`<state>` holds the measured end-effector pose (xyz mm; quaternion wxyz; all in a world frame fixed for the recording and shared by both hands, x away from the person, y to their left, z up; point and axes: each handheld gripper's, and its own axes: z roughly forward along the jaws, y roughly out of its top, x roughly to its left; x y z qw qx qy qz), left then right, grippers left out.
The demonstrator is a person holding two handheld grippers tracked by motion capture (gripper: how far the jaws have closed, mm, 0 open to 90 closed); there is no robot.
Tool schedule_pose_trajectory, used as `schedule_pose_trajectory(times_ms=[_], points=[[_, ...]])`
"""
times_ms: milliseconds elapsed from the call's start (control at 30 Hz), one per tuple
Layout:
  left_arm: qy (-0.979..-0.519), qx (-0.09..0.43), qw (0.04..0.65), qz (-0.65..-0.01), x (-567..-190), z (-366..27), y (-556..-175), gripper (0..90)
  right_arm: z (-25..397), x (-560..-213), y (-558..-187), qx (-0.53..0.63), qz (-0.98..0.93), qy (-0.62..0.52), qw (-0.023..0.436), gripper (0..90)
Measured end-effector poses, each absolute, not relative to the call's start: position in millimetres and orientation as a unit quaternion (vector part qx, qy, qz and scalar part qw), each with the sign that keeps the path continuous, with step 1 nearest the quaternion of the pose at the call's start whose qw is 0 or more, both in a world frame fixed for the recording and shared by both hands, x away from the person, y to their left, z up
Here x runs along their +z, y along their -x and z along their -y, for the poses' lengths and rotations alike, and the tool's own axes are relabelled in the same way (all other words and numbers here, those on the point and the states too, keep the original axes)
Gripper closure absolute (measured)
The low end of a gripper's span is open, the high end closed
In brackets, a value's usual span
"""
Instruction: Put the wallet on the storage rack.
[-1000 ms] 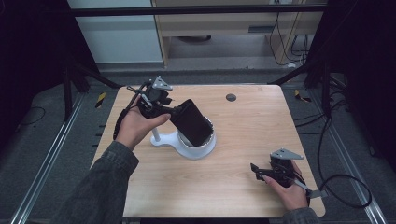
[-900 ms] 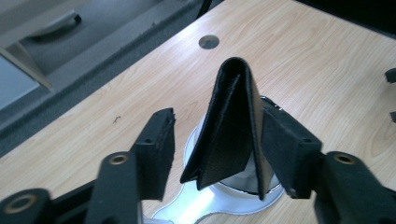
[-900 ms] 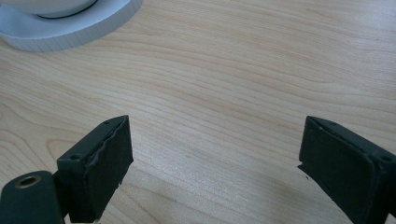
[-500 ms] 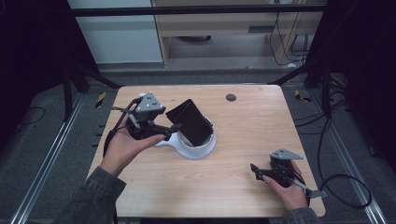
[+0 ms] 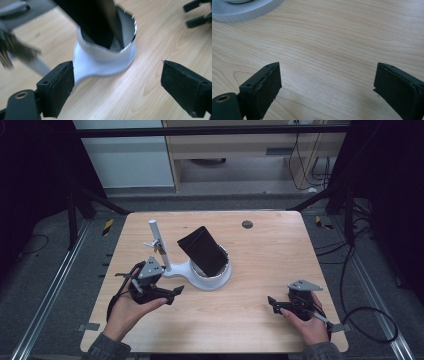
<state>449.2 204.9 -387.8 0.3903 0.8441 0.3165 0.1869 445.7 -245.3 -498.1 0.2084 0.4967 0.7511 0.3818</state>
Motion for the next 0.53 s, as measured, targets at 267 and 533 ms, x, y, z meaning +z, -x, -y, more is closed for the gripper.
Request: schedule_pose_trajectory(times_ms=[267, 533], points=[[-0.826, 0.180, 0.378, -0.378, -452.3, -240.6, -451.8, 8.5, 244.4, -501.3, -446.9, 0.373, -0.754, -0.502, 0.201, 5.3], [-0.829, 0.178, 0.321, -0.421, -493.8, -272.5, -459.3, 8.7, 242.0, -506.0, -448.4, 0.360, -0.762, -0.501, 0.195, 4.8]])
